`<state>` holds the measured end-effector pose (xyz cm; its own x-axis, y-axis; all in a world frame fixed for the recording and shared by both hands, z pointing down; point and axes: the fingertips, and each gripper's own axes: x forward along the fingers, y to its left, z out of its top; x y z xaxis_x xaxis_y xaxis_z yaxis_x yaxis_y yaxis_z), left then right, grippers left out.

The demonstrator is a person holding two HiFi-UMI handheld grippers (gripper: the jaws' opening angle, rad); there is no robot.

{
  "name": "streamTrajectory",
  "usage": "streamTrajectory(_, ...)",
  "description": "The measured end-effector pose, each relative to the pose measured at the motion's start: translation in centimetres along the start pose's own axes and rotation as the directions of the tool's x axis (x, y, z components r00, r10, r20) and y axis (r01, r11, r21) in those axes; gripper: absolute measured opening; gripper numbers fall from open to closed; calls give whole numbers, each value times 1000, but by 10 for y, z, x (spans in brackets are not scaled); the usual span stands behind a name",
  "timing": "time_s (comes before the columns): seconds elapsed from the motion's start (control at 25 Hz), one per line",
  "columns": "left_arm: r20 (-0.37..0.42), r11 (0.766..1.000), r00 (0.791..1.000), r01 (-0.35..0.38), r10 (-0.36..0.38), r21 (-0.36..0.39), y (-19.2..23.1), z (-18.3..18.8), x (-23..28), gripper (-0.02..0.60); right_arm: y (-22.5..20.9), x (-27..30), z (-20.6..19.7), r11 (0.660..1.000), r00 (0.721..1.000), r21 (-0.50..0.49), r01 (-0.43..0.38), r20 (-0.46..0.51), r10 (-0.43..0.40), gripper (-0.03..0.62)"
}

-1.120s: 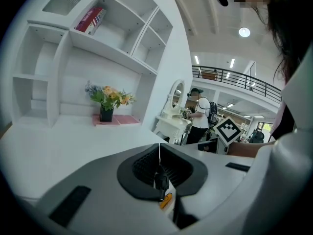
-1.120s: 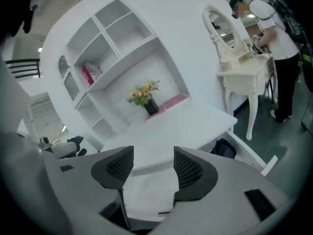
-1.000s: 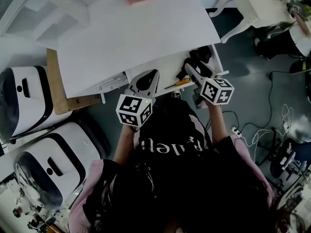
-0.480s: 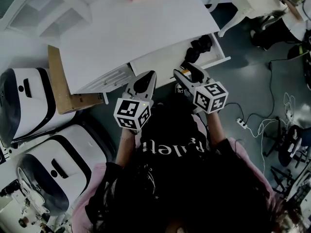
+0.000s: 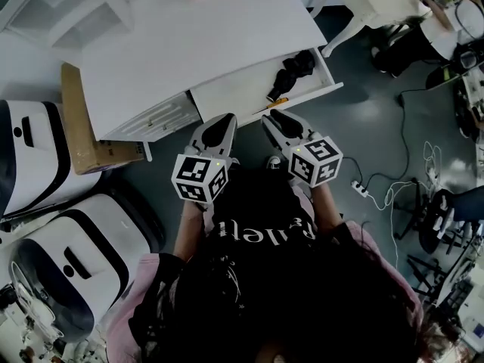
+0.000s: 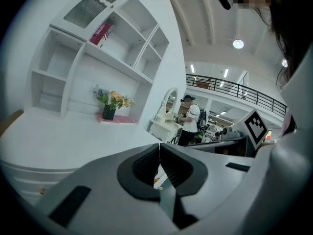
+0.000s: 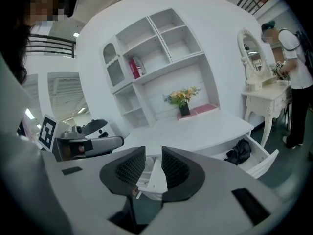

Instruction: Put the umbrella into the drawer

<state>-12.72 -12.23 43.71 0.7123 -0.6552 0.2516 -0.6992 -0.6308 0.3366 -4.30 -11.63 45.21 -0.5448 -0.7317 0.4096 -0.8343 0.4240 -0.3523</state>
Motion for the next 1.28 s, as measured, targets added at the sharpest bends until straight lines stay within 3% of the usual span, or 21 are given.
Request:
streamTrajectory(0.24,29,999,999,-24,23,44,-4,3,-9,17,13,-3,-1,999,999,-10,-45,-15,45,92)
streamTrajectory(0.44,54,996,995,-88,88,1,-16,-4,-10,17,13,-24,-14,995,995,-23,-92,-45,91,72)
streamTrajectory(0.88,105,981,976,-188,192,-41,-122,-27,-27,17,-7,-132,-37,982,983,-60,-180,-28,179,66)
streamTrajectory(1.28,102,961,955,-275,278,-44,-202,-72,-68,17,15,-194,-79,949,953,-102,-300,-69,294,66)
